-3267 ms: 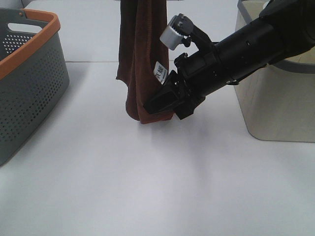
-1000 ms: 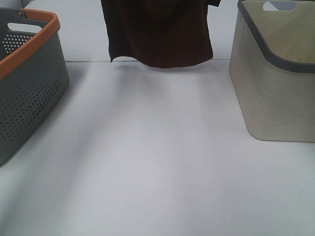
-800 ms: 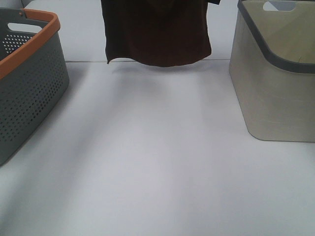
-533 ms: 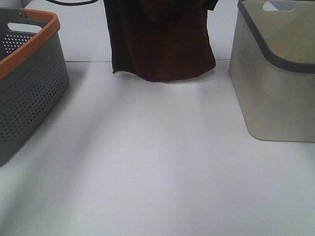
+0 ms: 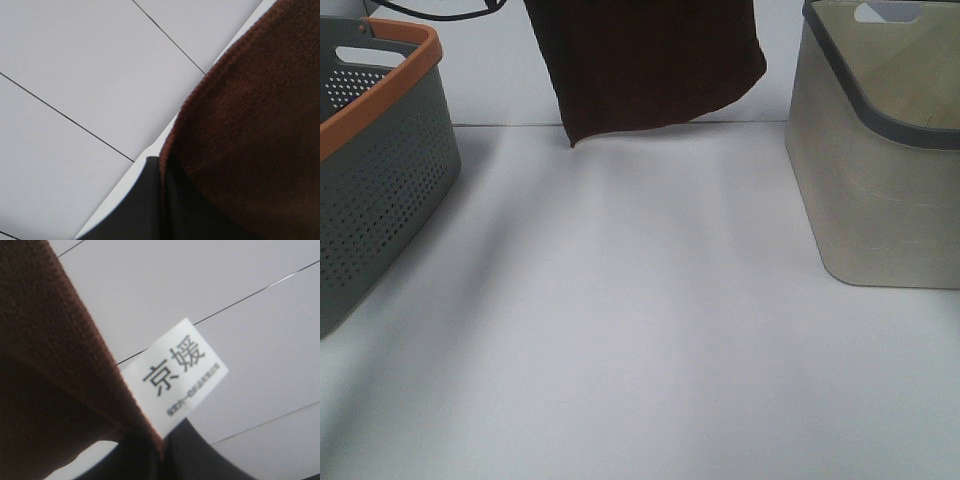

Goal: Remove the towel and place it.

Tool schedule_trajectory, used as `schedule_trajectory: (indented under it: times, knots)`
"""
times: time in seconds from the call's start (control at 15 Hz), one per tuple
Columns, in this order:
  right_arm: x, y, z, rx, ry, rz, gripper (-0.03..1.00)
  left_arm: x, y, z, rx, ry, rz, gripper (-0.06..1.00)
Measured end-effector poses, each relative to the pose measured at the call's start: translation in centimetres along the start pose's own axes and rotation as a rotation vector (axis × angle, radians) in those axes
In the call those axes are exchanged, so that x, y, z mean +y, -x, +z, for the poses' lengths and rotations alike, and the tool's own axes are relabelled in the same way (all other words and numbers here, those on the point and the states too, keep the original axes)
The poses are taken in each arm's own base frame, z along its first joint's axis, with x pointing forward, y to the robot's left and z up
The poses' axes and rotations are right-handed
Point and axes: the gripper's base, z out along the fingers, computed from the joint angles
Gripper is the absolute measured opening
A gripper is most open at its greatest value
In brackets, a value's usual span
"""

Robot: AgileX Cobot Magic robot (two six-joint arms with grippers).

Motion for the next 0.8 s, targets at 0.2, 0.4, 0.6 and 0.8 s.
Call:
schedule_trajectory:
  times: [0.2, 0.4, 0.6, 0.8]
  knots:
    - [2.1, -1.3, 0.2, 0.071, 0.123, 0.067, 0.0, -0.5, -0.6, 0.2, 0.026, -0.017, 0.0, 0.0]
    - [3.2, -1.9, 0.0, 0.143, 0.231, 0.097, 0.0, -0.9, -1.2, 0.3, 0.09, -0.054, 0.004, 0.0]
    - [5.0, -2.9, -1.1, 0.298, 0.469, 0.102, 0.0, -2.3, -2.3, -0.3, 0.28, -0.171, 0.007, 0.0]
    - [5.1, -2.5, -3.2, 0.436, 0.695, 0.132, 0.0, -4.1, -2.6, -1.6, 0.479, -0.319, 0.005, 0.0]
